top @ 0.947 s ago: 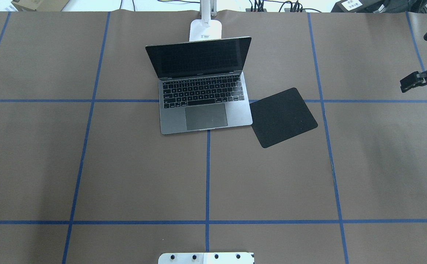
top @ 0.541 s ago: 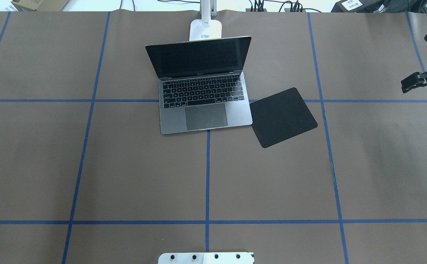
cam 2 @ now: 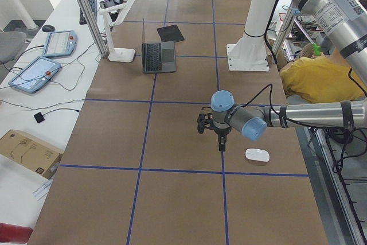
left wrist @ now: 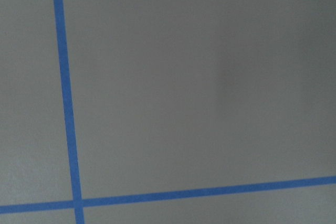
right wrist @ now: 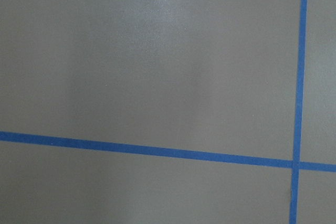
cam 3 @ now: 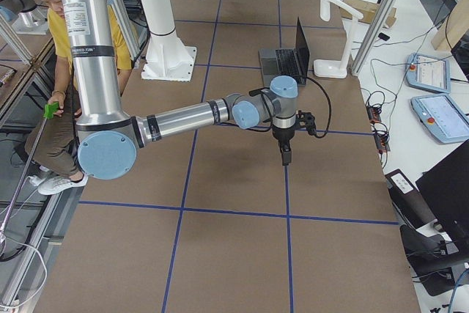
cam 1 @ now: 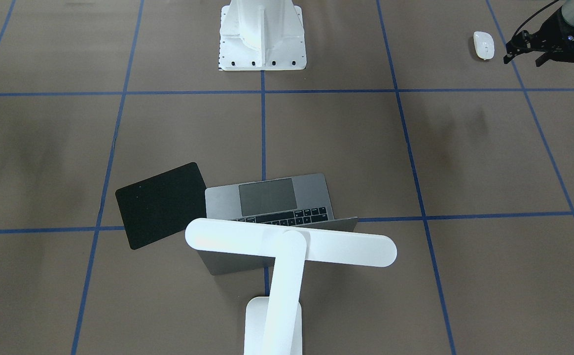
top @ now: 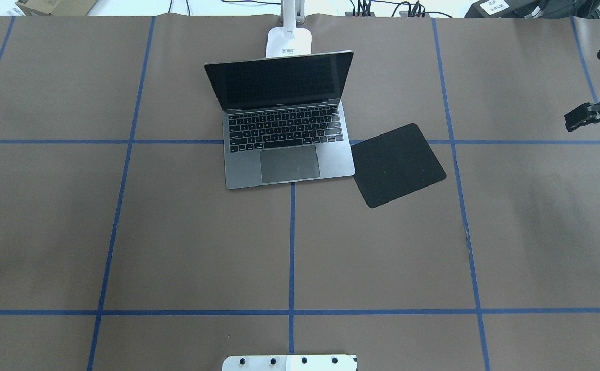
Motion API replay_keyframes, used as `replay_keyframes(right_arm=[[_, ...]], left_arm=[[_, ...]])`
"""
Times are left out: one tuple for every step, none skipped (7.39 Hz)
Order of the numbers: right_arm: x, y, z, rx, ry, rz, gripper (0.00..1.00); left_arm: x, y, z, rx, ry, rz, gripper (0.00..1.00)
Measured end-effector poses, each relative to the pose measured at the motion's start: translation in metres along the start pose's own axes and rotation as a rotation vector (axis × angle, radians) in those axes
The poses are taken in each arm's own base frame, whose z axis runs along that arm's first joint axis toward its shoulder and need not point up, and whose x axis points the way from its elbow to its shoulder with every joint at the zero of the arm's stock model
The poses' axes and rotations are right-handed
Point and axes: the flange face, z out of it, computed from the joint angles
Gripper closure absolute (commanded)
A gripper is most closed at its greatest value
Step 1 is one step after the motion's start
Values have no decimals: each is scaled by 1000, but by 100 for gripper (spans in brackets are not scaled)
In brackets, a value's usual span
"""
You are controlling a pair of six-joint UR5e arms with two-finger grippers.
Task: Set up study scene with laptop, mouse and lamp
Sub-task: 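Open the right gripper and withdraw the right arm away, then carry the white wireless mouse with the left gripper toward the table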
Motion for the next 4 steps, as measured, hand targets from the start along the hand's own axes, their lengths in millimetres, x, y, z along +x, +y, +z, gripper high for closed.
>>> replay_keyframes(right_arm=[[13,6,-2,-8,-8,-28,0],[36,16,-5,-23,-33,-59,0],[65,31,-9,-41,-69,-82,0],[97,52,-9,-57,-86,-103,0]], left_arm=[[0,10,8,-40,-13,15,1],[0,18,13,-67,-22,27,1],[-3,26,16,-86,-27,39,1],[-6,35,16,-97,-28,50,1]])
